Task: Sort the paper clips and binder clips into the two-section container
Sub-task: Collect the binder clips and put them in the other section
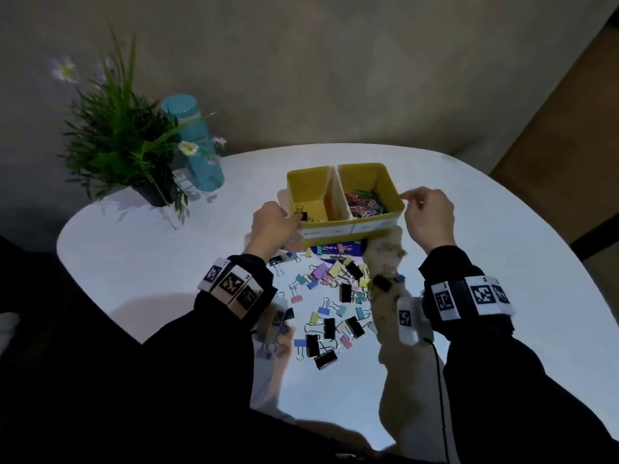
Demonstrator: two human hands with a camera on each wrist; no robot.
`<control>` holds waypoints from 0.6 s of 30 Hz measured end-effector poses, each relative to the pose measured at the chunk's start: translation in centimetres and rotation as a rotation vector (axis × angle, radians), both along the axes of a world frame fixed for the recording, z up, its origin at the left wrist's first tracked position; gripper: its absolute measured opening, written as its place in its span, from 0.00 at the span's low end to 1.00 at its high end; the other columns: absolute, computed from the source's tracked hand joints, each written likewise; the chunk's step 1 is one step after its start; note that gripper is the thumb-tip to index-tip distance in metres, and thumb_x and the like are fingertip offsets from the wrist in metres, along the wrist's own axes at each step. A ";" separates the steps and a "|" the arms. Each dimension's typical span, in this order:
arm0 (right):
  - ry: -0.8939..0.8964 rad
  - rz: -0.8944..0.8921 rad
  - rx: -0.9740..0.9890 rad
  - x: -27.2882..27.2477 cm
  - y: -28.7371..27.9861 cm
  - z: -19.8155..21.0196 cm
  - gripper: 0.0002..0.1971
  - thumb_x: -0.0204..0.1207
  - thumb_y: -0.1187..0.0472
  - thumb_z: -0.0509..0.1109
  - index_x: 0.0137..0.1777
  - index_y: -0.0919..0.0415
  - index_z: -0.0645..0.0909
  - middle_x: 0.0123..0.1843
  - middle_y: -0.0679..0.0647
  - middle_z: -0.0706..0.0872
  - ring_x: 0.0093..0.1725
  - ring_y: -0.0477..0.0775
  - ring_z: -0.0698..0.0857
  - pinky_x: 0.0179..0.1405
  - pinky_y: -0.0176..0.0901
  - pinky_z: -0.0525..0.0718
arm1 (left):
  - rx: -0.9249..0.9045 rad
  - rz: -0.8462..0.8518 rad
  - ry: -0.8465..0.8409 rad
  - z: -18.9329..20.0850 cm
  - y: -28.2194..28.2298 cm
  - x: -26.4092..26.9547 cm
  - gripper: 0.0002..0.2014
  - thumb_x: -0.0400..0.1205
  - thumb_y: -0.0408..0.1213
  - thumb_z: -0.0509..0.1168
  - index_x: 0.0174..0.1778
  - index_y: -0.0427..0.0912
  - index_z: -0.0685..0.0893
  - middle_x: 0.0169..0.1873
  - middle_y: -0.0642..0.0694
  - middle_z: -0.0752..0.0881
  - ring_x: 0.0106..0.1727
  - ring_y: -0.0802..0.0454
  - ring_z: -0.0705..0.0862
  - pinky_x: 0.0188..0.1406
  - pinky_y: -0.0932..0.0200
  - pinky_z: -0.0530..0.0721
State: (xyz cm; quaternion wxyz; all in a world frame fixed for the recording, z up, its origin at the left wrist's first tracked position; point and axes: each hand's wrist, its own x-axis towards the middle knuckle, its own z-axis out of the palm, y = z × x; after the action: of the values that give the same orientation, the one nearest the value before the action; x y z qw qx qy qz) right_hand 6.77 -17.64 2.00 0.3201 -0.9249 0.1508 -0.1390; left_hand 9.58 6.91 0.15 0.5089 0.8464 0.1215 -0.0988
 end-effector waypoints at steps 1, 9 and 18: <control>0.104 -0.023 -0.018 -0.5 -0.9 -0.8 0.16 0.80 0.66 0.59 0.64 0.63 0.82 0.63 0.68 0.82 0.61 0.68 0.81 0.55 0.46 0.76 | -0.007 -0.001 -0.011 0.2 -0.2 0.1 0.09 0.80 0.40 0.68 0.40 0.39 0.77 0.37 0.33 0.90 0.39 0.36 0.91 0.47 0.40 0.89; 0.621 0.313 -0.180 -3.9 0.8 -4.6 0.23 0.81 0.65 0.56 0.76 0.62 0.68 0.77 0.66 0.66 0.75 0.67 0.68 0.73 0.53 0.69 | 0.027 0.006 -0.060 0.8 -0.5 0.0 0.15 0.85 0.46 0.61 0.53 0.35 0.80 0.37 0.37 0.89 0.32 0.42 0.89 0.41 0.43 0.91; 0.418 0.561 -0.221 -4.8 4.9 -6.0 0.30 0.80 0.65 0.63 0.82 0.54 0.62 0.79 0.59 0.64 0.76 0.65 0.66 0.76 0.53 0.68 | 0.582 -0.341 0.159 -3.2 1.2 -3.1 0.23 0.79 0.48 0.65 0.67 0.39 0.76 0.67 0.36 0.71 0.68 0.34 0.72 0.66 0.42 0.76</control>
State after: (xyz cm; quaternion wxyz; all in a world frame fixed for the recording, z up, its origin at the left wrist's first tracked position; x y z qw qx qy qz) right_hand 1.94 -12.76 -3.96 0.2062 -0.9677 -0.0624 0.1308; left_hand 6.52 8.10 -3.04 0.2110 0.9539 0.0406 -0.2094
